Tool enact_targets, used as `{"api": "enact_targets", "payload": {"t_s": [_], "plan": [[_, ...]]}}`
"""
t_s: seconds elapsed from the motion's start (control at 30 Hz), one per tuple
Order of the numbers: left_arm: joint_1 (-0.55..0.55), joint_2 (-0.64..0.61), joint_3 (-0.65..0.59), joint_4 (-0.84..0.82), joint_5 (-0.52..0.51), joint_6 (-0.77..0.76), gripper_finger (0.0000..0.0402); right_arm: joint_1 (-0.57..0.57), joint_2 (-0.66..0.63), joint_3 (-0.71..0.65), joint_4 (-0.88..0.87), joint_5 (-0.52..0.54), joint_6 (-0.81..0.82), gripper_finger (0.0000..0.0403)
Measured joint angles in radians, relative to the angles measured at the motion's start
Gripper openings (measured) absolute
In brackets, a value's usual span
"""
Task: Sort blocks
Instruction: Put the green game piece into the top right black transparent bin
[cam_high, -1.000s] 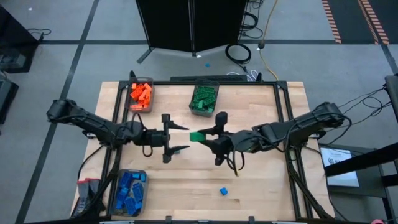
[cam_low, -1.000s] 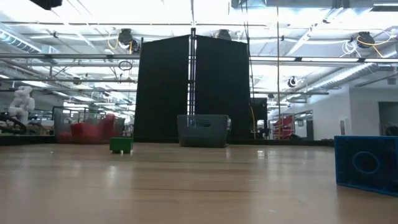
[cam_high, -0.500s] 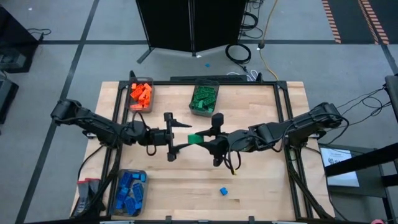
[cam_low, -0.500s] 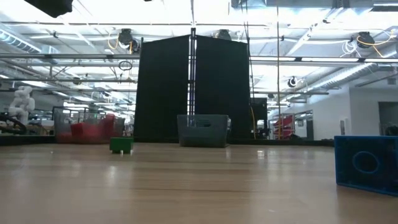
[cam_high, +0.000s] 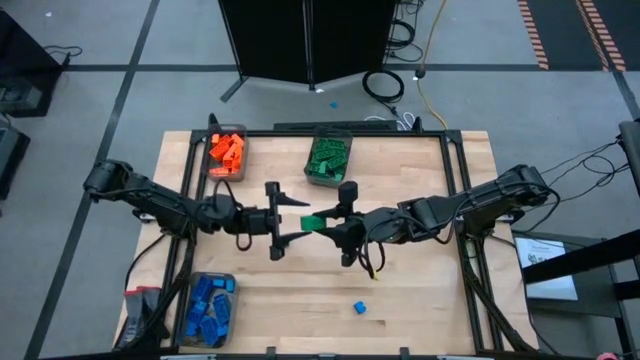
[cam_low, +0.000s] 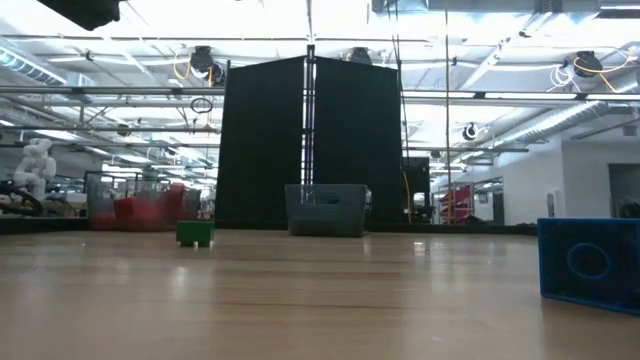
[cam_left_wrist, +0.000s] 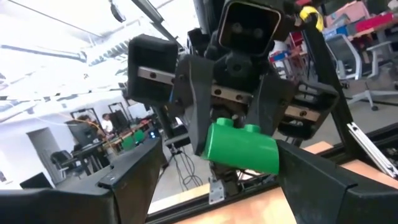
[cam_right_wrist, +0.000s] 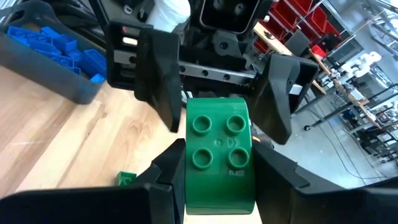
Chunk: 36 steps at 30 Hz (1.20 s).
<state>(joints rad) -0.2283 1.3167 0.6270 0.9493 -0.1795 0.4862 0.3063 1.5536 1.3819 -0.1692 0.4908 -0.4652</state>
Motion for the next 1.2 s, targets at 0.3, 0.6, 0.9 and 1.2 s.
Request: {"api": "enact_targets", "payload": {"t_s": [0.3, 0.6, 0.9, 1.2], "plan": [[0.0, 0.0, 0.0, 0.015, 0.013, 0.001, 0.0299, -0.015, 0.0, 0.0, -0.004, -0.04, 0.008, 0.0119], [0.0, 0.0, 0.0, 0.0, 0.053, 0.044, 0.0204, -0.02, 0.0, 0.0, 0.002, -0.054, 0.008, 0.0119], [0.0, 0.0, 0.0, 0.002, 0.059, 0.055, 0.0129, -0.019, -0.001, 0.0, -0.007, -0.056, 0.022, 0.0119], [0.055, -0.001, 0.0, -0.112, -0.215, 0.044, 0.0126, -0.019, -0.003, 0.0, -0.185, 0.128, 0.172, 0.0257]]}}
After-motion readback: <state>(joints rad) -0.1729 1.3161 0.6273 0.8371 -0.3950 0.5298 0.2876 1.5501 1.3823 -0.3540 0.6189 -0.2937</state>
